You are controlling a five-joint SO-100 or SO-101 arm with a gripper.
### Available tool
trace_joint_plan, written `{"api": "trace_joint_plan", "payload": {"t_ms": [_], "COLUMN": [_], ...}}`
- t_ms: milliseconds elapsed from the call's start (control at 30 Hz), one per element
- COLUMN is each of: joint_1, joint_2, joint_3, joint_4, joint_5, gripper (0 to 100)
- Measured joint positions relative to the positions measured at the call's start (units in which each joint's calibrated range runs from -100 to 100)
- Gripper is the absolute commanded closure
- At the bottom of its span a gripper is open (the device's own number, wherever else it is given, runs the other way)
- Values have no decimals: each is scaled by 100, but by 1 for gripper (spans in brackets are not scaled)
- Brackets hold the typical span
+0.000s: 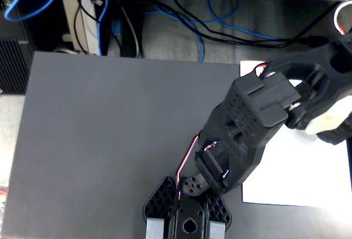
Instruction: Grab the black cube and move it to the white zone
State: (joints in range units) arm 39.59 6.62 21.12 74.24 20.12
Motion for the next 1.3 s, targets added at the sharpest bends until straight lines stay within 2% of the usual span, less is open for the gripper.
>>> {"api": "trace_joint_plan", "payload": {"t_ms": [100, 133, 300, 400, 467, 700, 800, 1000, 1067, 1167, 1233, 1300], "joint_1": [37, 37, 103, 103, 103, 103, 74, -1699, -2031, -3095, -3708, -4077], "joint_2": [0, 0, 0, 0, 0, 0, -483, -2713, -3229, -3804, -4161, -4544], "joint_3": [0, 0, -9, -9, -9, -64, -878, -1143, -978, -713, -512, -238], "joint_4": [0, 0, 0, 0, 51, 591, 1147, 1609, 1617, 1617, 1617, 1617], "joint_5": [0, 0, 247, 247, 247, 247, 247, 247, 247, 247, 247, 247], "gripper": [98, 93, 54, 39, 34, 33, 34, 34, 34, 34, 39, 57]}}
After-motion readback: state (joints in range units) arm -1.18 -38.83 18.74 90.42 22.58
